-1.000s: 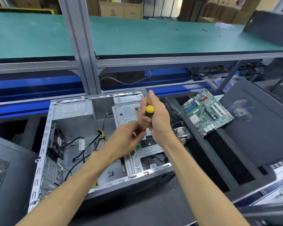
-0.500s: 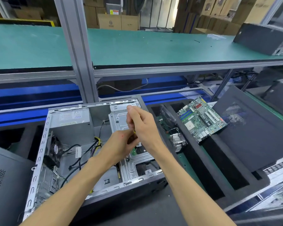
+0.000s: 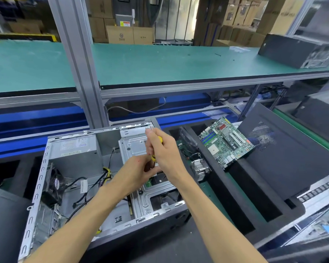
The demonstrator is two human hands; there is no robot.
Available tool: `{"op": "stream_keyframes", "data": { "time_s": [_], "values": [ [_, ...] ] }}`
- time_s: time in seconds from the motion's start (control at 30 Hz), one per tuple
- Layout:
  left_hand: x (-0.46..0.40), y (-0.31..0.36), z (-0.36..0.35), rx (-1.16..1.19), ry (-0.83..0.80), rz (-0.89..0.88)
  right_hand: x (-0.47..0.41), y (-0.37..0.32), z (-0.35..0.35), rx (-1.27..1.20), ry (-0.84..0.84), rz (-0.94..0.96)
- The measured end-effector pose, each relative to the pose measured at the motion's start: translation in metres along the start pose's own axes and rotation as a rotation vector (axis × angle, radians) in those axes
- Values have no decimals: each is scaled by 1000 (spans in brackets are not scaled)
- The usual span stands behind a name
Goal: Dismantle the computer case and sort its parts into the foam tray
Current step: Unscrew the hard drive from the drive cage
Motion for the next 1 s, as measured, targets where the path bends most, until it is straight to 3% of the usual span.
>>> {"op": "stream_keyframes", "data": {
  "time_s": [0.17, 0.37, 0.53, 0.73, 1.0],
  "values": [
    [3, 0, -1, 8, -67, -56, -2, 0, 10, -25, -11, -21],
    [-2, -4, -3, -43, 23, -4, 2, 2, 9, -67, -30, 9],
    [2, 1, -3, 4, -23, -102, 0, 1, 15, -94, -33, -24],
    [-2, -7, -1, -22, 32, -23, -2, 5, 11, -96, -36, -16],
    [-2, -7, 3, 36, -119, -51, -6, 5, 13, -81, -64, -22]
  ]
}}
Point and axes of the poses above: each hand's wrist, its own x-axis away from the middle knuckle, its own z-axis out of the back of the hand, y = z × x, the point moved 5 cm from there along -x, towards the middle knuckle, and after that the axes turned 8 degrees about -z, right-handed, at the moved point
